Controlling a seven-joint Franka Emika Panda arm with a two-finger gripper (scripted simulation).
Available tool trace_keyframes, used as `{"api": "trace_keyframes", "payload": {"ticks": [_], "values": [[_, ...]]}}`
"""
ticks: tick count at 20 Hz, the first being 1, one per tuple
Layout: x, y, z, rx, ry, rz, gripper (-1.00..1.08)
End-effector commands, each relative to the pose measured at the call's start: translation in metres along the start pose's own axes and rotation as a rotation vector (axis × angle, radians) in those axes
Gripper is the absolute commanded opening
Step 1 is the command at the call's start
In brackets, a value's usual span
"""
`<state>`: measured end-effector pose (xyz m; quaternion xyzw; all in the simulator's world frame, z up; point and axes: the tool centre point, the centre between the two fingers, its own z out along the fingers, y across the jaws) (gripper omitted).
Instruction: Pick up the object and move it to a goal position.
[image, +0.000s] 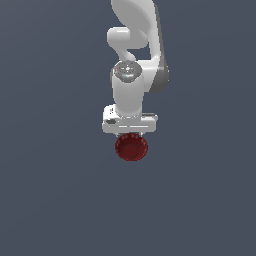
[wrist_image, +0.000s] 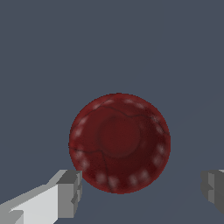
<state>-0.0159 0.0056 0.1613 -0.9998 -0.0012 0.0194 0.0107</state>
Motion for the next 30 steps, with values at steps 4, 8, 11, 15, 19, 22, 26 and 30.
{"api": "trace_keyframes", "payload": {"ticks": [4,8,11,15,19,22,26,30], "values": [[0.001,-0.001,-0.003,0.004,0.005,0.001,0.28],[0.004,-0.005,-0.015,0.021,0.029,0.005,0.28],[0.008,-0.011,-0.031,0.041,0.059,0.01,0.28],[0.014,-0.02,-0.062,0.076,0.116,0.019,0.28],[0.019,-0.032,-0.104,0.115,0.192,0.028,0.28],[0.022,-0.042,-0.142,0.143,0.259,0.033,0.28],[0.021,-0.057,-0.192,0.17,0.348,0.037,0.28],[0.017,-0.073,-0.238,0.186,0.433,0.036,0.28]]}}
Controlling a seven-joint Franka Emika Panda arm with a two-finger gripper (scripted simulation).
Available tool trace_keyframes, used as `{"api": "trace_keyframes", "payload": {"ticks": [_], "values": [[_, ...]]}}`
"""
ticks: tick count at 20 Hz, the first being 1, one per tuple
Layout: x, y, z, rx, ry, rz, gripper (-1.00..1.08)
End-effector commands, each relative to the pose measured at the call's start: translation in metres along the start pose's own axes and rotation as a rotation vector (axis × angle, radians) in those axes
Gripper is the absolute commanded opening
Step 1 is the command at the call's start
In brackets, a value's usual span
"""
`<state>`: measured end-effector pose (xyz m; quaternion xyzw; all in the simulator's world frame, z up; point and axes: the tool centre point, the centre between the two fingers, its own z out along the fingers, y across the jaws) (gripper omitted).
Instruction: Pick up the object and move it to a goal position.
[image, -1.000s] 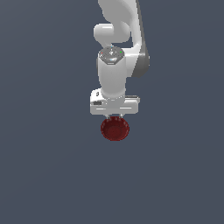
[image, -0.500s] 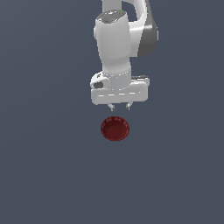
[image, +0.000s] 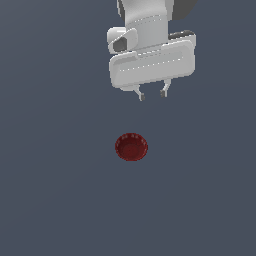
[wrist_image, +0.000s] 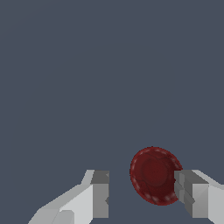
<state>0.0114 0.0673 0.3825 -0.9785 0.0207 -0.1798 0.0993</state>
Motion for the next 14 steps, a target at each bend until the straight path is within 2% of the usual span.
{"api": "trace_keyframes", "payload": {"ticks": [1,7,14], "values": [[0.007,-0.015,-0.025,0.01,0.052,-0.004,0.28],[0.014,-0.053,-0.076,0.012,0.163,-0.023,0.28],[0.013,-0.098,-0.114,-0.014,0.268,-0.057,0.28]]}}
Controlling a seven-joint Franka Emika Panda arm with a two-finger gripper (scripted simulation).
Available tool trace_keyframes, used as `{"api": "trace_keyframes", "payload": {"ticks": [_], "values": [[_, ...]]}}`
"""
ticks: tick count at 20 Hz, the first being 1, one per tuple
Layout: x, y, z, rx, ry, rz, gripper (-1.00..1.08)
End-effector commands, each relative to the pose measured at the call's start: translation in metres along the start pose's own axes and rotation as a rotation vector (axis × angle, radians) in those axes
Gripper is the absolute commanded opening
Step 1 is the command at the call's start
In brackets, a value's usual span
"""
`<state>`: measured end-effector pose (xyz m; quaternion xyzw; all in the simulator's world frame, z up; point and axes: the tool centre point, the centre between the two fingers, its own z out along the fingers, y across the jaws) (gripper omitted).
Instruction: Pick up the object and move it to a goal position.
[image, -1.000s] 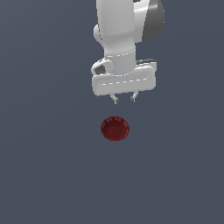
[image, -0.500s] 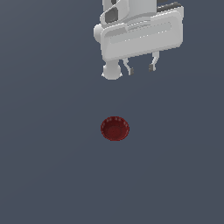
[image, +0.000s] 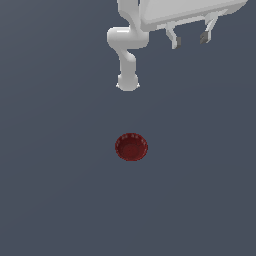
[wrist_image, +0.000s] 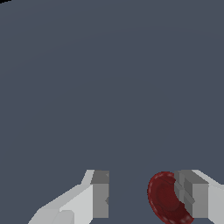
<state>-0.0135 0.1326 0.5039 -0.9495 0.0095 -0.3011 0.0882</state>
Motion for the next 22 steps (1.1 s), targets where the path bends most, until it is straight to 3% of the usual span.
{"api": "trace_keyframes", "payload": {"ticks": [1,11,22], "values": [[0.001,-0.016,-0.01,-0.012,0.033,-0.014,0.28],[-0.012,-0.073,-0.009,-0.095,0.118,-0.081,0.28],[-0.051,-0.1,0.062,-0.233,0.123,-0.147,0.28]]}}
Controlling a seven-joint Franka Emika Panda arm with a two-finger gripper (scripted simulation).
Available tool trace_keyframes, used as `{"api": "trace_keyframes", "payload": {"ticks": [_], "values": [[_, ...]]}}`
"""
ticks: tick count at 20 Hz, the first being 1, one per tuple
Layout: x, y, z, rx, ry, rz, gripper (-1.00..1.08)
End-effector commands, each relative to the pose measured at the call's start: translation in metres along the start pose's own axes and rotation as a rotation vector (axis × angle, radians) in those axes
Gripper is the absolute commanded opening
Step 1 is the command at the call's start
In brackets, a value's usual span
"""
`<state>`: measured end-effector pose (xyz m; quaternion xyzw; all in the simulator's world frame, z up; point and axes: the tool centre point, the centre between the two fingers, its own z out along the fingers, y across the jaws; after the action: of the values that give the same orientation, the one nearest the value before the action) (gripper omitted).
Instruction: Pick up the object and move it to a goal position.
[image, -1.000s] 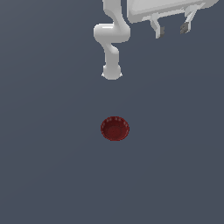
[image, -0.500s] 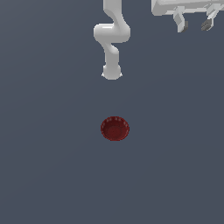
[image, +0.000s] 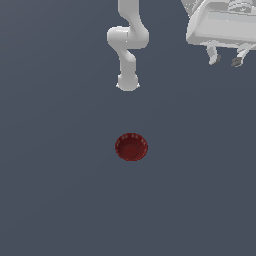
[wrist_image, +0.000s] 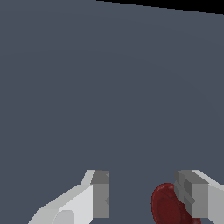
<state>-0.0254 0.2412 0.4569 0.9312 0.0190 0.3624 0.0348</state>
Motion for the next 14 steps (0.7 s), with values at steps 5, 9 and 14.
{"api": "trace_keyframes", "payload": {"ticks": [5,9,14], "values": [[-0.04,-0.011,0.06,-0.091,-0.033,-0.037,0.28],[-0.072,-0.007,0.105,-0.151,-0.071,-0.054,0.28],[-0.12,0.011,0.165,-0.23,-0.134,-0.067,0.28]]}}
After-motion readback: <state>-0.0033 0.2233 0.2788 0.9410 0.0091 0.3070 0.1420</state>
